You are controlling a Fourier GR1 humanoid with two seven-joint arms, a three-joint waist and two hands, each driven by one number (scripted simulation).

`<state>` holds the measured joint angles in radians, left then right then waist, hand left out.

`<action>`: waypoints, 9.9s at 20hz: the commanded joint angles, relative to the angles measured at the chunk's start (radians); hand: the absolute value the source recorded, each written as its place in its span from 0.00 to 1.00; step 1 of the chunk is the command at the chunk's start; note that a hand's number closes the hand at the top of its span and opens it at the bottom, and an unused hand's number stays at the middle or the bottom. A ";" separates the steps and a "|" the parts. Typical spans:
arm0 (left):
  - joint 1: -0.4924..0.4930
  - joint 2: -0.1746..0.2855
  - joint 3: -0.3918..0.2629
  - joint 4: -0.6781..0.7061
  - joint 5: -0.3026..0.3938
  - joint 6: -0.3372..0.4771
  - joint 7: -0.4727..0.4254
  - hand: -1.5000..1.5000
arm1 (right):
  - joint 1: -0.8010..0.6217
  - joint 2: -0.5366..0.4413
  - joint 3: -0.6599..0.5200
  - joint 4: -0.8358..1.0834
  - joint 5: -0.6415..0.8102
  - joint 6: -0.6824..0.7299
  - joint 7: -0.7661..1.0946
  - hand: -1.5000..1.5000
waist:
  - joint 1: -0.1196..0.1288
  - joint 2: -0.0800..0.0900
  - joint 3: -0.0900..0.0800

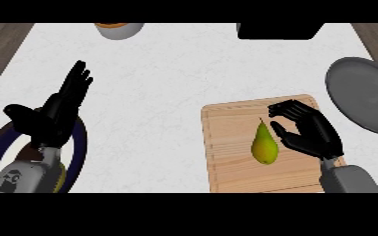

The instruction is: Pick the pear from the cutting board and place it in the pan

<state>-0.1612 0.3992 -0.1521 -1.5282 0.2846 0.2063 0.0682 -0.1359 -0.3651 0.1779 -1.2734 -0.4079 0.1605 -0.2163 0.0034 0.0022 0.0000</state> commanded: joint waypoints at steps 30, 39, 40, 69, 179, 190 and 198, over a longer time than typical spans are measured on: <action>-0.048 -0.034 0.112 0.017 -0.093 -0.029 0.031 0.50 | -0.263 -0.393 -0.152 -0.126 0.152 0.393 0.283 0.00 | 0.003 -0.004 0.000; -0.077 -0.102 0.115 0.074 -0.140 -0.024 0.009 0.50 | -0.185 -0.329 -0.109 -0.360 0.161 0.389 0.521 0.00 | -0.009 -0.005 -0.001; -0.009 -0.126 0.093 0.044 -0.175 -0.016 -0.039 0.50 | -0.217 -0.350 -0.166 -0.187 0.199 0.474 0.395 0.00 | 0.001 -0.002 0.000; -0.081 -0.158 0.223 0.090 -0.218 -0.125 -0.003 0.50 | -0.303 -0.070 -0.080 -0.022 0.648 0.550 0.364 0.00 | 0.003 -0.001 0.000; -0.125 -0.264 0.216 0.104 -0.326 -0.151 -0.013 0.50 | -0.552 -0.344 -0.726 1.018 1.059 -0.069 -0.300 0.00 | 0.065 0.031 0.008; -0.119 -0.234 0.265 0.074 -0.293 -0.152 0.028 0.50 | -0.471 -0.406 -0.953 1.080 0.830 0.029 -0.569 0.00 | 0.019 0.013 0.007; -0.078 -0.213 0.292 0.115 -0.282 -0.178 -0.034 0.50 | -0.333 -0.542 -0.963 1.105 0.778 0.445 -0.679 0.00 | -0.005 0.004 0.003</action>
<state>-0.2443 0.1656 0.1111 -1.4633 -0.0134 0.0510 0.0770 -0.5364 -0.8634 -0.7765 -0.1748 0.3970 0.4032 -0.7892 0.0134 0.0099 0.0048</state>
